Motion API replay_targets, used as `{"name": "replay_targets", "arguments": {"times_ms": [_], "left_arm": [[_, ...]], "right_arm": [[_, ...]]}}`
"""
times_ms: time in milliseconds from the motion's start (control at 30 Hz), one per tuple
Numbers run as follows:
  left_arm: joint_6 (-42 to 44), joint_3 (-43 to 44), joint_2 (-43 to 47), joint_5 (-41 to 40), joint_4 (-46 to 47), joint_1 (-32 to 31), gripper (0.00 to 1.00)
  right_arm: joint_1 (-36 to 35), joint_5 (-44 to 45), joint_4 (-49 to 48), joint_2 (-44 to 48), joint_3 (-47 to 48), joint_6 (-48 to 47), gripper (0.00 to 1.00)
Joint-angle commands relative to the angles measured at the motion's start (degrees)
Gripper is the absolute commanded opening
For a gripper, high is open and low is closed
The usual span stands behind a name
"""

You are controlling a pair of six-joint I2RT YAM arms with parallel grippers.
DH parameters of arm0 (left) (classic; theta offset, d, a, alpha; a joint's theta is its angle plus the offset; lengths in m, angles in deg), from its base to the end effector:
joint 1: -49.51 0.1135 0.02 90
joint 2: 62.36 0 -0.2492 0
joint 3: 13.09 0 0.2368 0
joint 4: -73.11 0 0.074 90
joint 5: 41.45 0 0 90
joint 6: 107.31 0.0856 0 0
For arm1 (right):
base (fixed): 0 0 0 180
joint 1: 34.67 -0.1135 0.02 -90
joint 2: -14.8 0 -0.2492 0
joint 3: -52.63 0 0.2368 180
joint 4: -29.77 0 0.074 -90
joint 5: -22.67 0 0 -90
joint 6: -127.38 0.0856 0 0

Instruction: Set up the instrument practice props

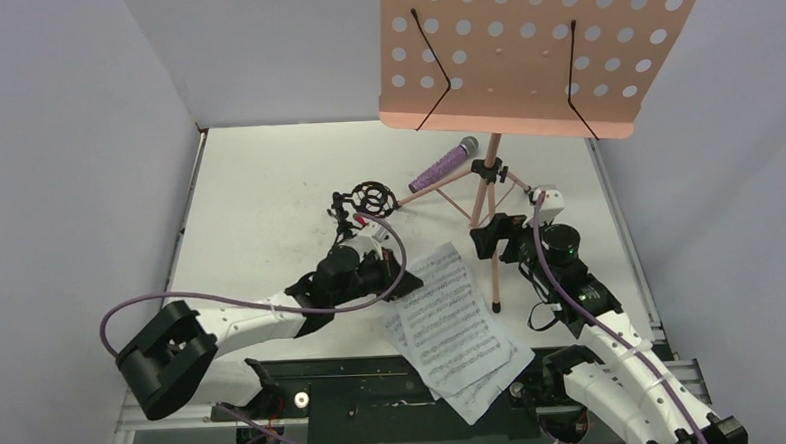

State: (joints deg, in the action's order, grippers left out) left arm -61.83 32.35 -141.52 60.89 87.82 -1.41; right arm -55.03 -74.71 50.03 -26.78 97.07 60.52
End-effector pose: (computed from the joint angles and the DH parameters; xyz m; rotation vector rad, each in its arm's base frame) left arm 0.1870 -0.2593 0.1755 0.2820 2.1113 -1.2750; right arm 0.2040 0.0874 0.2432 -0.0444 1.9220 0.6378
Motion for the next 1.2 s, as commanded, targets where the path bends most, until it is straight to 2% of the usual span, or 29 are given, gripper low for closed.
{"name": "replay_targets", "arguments": {"times_ms": [0,233,567,800,1167], "left_arm": [[4.84,-0.88,9.79,-1.21,-2.54,-0.15,0.00],[11.69,-2.25,25.13,-2.26,-8.13,-0.23,0.00],[17.25,-8.51,41.39,-1.28,-1.99,-0.16,0.00],[15.71,-10.59,44.26,1.11,4.68,-0.22,0.00],[15.40,-9.14,44.26,2.81,6.01,-0.19,0.00]], "right_arm": [[-0.35,-1.68,-1.20,2.54,3.33,-0.39,0.90],[-0.32,-8.21,-1.90,6.36,6.78,-0.24,0.90],[-0.45,-21.87,-9.45,9.07,7.50,-0.99,0.90],[-0.41,-27.23,-11.06,8.38,5.81,-1.71,0.90],[-0.47,-30.90,-11.75,7.14,4.84,-2.63,0.90]]}}
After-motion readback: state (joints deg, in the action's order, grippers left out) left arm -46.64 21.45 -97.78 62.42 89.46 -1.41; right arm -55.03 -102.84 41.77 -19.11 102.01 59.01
